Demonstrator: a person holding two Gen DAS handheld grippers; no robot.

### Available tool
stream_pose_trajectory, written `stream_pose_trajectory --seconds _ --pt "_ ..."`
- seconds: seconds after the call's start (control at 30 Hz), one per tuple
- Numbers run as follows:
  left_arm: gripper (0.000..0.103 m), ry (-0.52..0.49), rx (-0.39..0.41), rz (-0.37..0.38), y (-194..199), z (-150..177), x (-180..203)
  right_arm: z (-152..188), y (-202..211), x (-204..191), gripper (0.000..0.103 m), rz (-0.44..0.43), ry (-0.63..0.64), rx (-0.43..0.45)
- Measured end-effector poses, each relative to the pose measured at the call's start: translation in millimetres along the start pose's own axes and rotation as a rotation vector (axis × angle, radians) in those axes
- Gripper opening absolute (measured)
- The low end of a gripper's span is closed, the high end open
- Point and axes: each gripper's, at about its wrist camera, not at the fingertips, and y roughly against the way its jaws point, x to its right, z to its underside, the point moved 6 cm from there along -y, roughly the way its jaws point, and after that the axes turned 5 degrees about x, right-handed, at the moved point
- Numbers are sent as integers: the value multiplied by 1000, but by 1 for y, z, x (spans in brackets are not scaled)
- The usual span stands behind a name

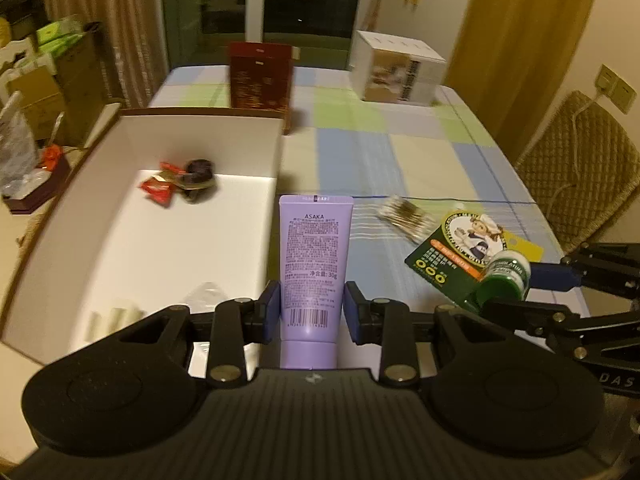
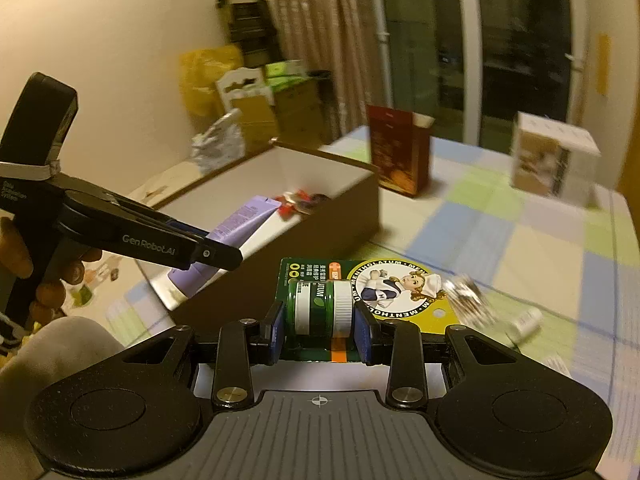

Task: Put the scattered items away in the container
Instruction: 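Carry the purple tube with the left tool while the right tool carries the salve card over the box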

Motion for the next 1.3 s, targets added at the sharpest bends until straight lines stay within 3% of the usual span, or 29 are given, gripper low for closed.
stream_pose_trajectory --seconds 0.33,0.77,1.0,1.3 --pt "28 37 17 -80 15 -7 -67 -41 -48 -39 38 -92 98 29" --pt "28 27 -27 -116 -5 -22 -134 -70 -135 -74 38 -185 262 0" --pt "28 15 -47 -114 -26 -36 -158 -74 -188 -76 38 -233 291 -64" --pt "28 -48 -131 -115 -71 -37 -173 -56 -244 -61 38 -217 362 -187"
